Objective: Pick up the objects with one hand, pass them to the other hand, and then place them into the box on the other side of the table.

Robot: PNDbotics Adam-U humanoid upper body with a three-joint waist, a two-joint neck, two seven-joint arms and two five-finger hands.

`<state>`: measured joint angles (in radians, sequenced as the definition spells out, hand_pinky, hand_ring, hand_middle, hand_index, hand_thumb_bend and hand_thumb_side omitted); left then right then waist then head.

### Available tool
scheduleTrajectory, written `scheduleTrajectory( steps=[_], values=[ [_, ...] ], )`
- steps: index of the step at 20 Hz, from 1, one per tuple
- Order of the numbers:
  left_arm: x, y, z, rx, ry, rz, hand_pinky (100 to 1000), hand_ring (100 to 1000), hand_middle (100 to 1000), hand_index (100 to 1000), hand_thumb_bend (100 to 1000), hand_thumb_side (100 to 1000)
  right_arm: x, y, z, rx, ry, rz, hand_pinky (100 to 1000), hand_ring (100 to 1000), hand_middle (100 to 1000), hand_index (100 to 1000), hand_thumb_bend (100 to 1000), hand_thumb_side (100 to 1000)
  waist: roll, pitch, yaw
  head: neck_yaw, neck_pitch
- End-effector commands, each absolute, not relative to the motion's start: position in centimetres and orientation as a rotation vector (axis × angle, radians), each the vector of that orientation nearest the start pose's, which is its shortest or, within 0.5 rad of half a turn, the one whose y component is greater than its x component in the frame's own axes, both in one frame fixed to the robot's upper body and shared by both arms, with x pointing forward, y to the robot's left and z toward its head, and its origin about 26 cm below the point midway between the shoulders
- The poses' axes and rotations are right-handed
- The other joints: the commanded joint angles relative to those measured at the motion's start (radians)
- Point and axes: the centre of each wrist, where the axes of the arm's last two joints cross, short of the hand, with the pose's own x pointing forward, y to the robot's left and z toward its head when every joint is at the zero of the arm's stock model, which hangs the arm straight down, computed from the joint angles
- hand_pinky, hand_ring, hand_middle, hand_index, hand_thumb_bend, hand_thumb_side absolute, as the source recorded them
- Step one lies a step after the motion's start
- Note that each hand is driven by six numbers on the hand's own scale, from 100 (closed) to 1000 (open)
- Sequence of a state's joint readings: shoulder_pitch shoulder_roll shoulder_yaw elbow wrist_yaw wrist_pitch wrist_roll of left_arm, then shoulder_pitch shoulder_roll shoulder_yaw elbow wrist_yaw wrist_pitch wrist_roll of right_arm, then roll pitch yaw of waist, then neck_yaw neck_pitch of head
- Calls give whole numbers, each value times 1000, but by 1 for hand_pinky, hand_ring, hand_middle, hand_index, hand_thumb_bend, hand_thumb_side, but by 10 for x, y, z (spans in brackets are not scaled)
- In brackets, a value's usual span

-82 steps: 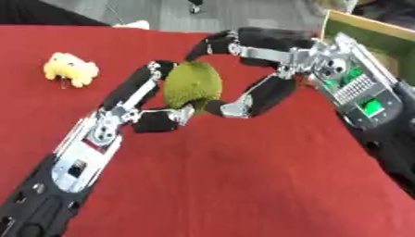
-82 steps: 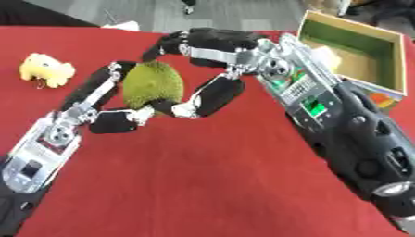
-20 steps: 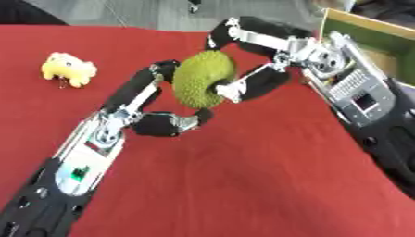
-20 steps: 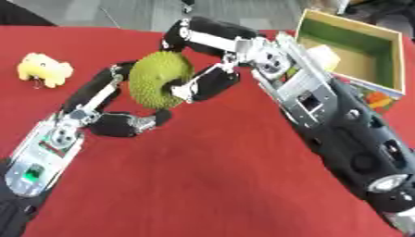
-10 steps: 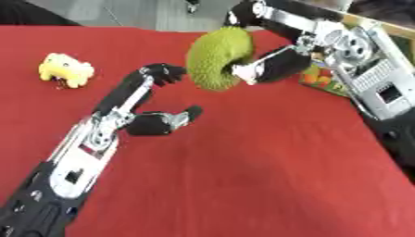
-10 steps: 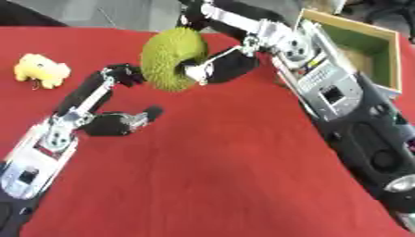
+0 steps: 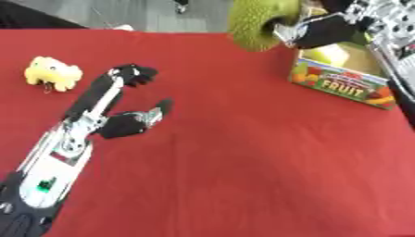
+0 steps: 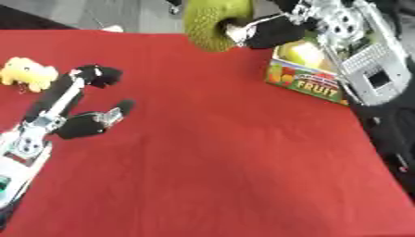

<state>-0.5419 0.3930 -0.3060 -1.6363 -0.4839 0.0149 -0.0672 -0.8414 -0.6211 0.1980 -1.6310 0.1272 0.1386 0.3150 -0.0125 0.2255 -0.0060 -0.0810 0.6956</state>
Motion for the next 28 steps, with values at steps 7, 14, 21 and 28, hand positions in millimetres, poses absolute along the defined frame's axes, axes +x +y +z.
scheduleTrajectory(
  steps=[7, 14, 21, 28],
  values=[
    [352, 230, 197, 656, -2068, -983, 752, 721, 677, 821, 348, 582, 402, -325, 317, -728, -1928, 854, 854, 783, 563, 549, 100, 100, 13, -17, 3, -34, -27],
    [342, 243, 206, 687, -2088, -938, 751, 719, 674, 817, 345, 572, 422, -374, 298, -911, -1823, 733, 848, 781, 562, 547, 100, 100, 21, -11, 8, -60, -44],
    [338, 248, 213, 695, -2117, -843, 751, 719, 675, 816, 329, 571, 437, -407, 269, -980, -1710, 659, 850, 789, 574, 556, 100, 100, 27, -5, 19, -77, -58],
    [336, 252, 219, 710, -2141, -785, 752, 720, 676, 817, 331, 569, 444, -419, 252, -1040, -1671, 648, 855, 810, 613, 621, 100, 100, 33, 3, 25, -104, -67]
  ],
)
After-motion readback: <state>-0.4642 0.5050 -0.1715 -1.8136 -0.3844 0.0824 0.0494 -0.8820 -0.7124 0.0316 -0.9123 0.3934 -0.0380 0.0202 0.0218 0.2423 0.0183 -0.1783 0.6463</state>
